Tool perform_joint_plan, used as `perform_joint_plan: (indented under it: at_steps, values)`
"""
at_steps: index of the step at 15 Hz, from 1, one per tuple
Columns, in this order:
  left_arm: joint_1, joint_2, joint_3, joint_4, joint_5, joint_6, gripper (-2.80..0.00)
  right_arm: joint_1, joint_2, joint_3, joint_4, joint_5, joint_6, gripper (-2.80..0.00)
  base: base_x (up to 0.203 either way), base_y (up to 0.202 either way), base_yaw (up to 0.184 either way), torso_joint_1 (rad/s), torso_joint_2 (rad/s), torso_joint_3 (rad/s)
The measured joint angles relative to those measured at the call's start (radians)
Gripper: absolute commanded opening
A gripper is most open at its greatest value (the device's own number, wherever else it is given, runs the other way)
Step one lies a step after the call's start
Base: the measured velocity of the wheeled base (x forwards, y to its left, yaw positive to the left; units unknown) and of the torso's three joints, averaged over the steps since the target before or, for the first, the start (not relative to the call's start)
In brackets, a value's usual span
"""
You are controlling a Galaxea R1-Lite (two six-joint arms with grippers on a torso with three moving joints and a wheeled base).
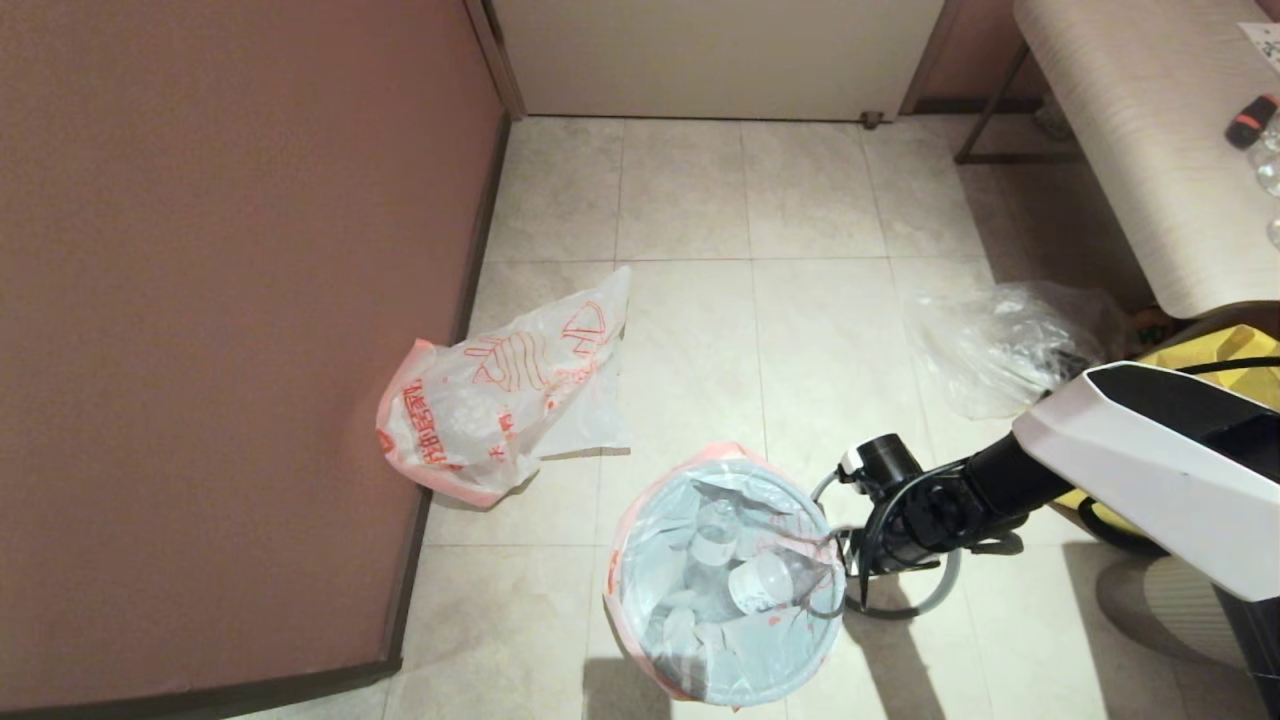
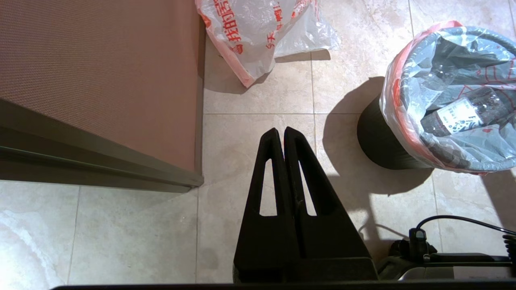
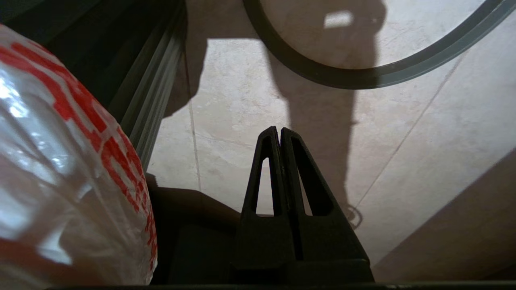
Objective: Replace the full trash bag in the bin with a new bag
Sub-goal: Place the trash bag on the floor
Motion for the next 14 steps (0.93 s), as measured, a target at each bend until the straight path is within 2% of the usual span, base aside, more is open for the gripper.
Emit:
perform_joint_plan:
  at_steps: [4,8,9,11,14]
  values:
    - [0.0,0.0,0.0,0.0,0.0,0.0,-2.8,0.053,0.03,-0.223,0.154,-0.001,0.008,-2.8,0.0,0.0,0.0,0.0,0.0,0.0]
    - [0.0,0.0,0.0,0.0,-0.001,0.0,-2.8,0.116,0.135,-0.579,0.288,0.007,0.007,-2.8,0.0,0.0,0.0,0.0,0.0,0.0]
    - [0.0,0.0,0.0,0.0,0.0,0.0,-2.8,0.144,0.149,-0.632,0.301,0.013,0.003,-2.8,0.0,0.0,0.0,0.0,0.0,0.0]
    - [0.0,0.0,0.0,0.0,-0.001,0.0,-2.8,0.205,0.155,-0.669,0.305,0.015,0.007,-2.8,0.0,0.0,0.0,0.0,0.0,0.0]
    - [0.0,0.0,0.0,0.0,-0.001,0.0,-2.8,0.182,0.105,-0.628,0.319,-0.056,0.091,-2.8,0.0,0.0,0.0,0.0,0.0,0.0]
